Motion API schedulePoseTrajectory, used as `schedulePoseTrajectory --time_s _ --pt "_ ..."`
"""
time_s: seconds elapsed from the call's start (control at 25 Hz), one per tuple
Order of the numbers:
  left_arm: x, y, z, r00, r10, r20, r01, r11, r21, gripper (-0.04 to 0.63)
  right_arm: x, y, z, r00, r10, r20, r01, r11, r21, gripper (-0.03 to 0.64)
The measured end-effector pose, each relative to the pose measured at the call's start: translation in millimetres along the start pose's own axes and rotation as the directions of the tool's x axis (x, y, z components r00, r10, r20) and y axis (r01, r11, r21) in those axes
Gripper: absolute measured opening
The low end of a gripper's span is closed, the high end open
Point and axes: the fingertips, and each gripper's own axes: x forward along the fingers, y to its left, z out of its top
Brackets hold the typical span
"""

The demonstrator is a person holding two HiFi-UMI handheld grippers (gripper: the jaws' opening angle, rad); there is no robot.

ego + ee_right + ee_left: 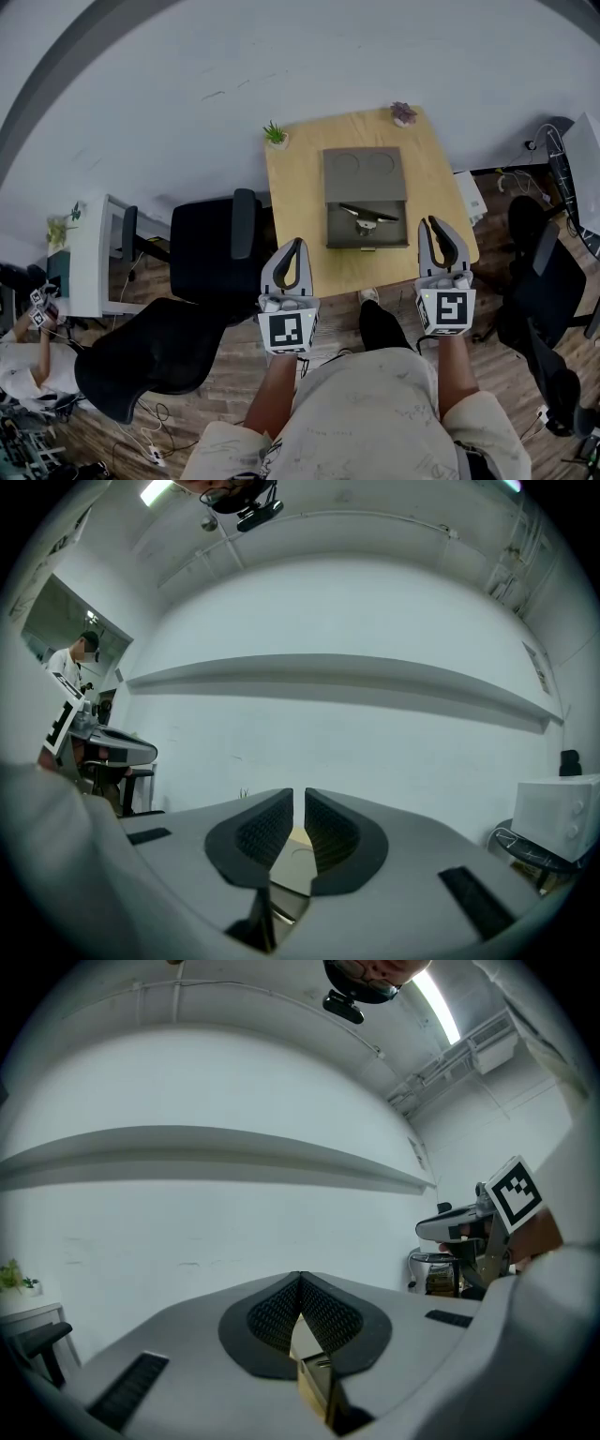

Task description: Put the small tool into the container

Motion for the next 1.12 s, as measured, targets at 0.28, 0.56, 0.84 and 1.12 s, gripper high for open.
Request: schedulePoseTrajectory --time_s 0.28,0.56,0.84,1.12 --pt "-0.1 1.0 -1.9 1.0 0.005 -0.009 -0.005 1.0 -0.001 0.006 -0.1 4.9 2.9 1.0 0.008 0.011 -0.008 1.0 -0.014 0.018" --pt "0.9 2.3 -5.0 1.0 0.004 -0.018 -0.005 1.0 -0.011 0.006 1.5 7.4 2.3 1.0 0.017 0.003 -0.017 1.0 -0.023 0.017" --pt "-1.3 -0.3 -10.3 1.0 -0.005 -0.031 0.004 1.0 -0.021 0.006 -0.5 1.0 3.5 1.0 0.0 0.001 0.0 1.0 -0.018 0.017" --pt "-1.2 1.4 -9.5 0.999 -0.005 -0.033 0.005 1.0 -0.019 0.005 0.6 -0.2 4.7 1.0 -0.003 0.0 0.003 1.0 -0.015 0.017"
